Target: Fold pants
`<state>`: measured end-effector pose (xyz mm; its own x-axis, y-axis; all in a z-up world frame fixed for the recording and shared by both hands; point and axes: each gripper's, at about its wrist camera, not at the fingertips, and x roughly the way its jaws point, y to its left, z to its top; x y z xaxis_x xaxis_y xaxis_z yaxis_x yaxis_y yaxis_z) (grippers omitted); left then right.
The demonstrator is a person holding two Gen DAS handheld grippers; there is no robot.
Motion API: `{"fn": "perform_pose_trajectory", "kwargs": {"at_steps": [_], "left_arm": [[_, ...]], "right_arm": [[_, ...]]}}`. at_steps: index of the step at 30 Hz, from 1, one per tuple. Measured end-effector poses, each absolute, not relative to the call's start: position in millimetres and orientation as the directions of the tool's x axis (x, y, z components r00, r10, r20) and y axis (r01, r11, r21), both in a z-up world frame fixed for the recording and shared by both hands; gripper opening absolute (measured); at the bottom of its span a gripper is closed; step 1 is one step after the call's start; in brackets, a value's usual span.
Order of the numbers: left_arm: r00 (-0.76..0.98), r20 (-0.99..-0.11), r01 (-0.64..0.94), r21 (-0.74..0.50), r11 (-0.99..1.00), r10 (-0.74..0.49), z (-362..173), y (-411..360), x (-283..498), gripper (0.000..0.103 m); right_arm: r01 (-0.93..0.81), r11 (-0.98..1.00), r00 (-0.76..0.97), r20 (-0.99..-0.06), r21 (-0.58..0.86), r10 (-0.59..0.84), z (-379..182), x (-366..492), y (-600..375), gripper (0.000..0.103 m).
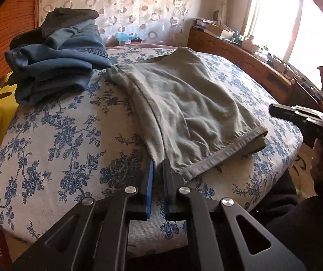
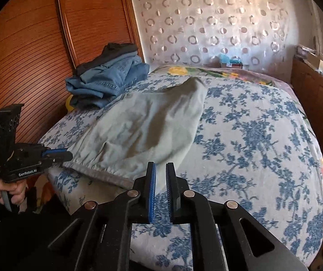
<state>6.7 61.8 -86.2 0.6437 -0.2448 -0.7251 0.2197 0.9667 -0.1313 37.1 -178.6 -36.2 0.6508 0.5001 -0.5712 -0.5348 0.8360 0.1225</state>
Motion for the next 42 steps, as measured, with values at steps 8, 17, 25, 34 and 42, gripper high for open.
{"fn": "perform_pose_trajectory", "kwargs": {"at_steps": [8, 17, 25, 34, 42], "left_arm": [[0.658, -0.731, 0.160, -0.100, 0.982, -0.182, -85, 66, 15, 0.045], [0.682, -0.704, 0.166, -0.114, 0.979, -0.198, -83, 66, 15, 0.058], [0.653, -0.728, 0.181, -0.119, 0.976, -0.209, -93, 61, 18, 0.051], [0.662, -0.717, 0.198, -0.113, 0.974, -0.218, -96, 53, 15, 0.044], [0.653, -0.717, 0.228, -0.121, 0.966, -0.244, -96, 50, 19, 0.036]], "right_arm": [[-0.518, 0.846, 0.643, -0.594, 0.129, 0.484, -46, 52, -164, 0.036], [-0.510, 0.852, 0.624, -0.629, 0.123, 0.464, -57, 58, -151, 0.036], [-0.490, 0.863, 0.614, -0.655, 0.120, 0.440, -64, 62, -149, 0.040], [-0.494, 0.859, 0.606, -0.656, 0.133, 0.450, -66, 58, -147, 0.040], [-0.519, 0.841, 0.581, -0.659, 0.152, 0.478, -67, 55, -145, 0.040]]}}
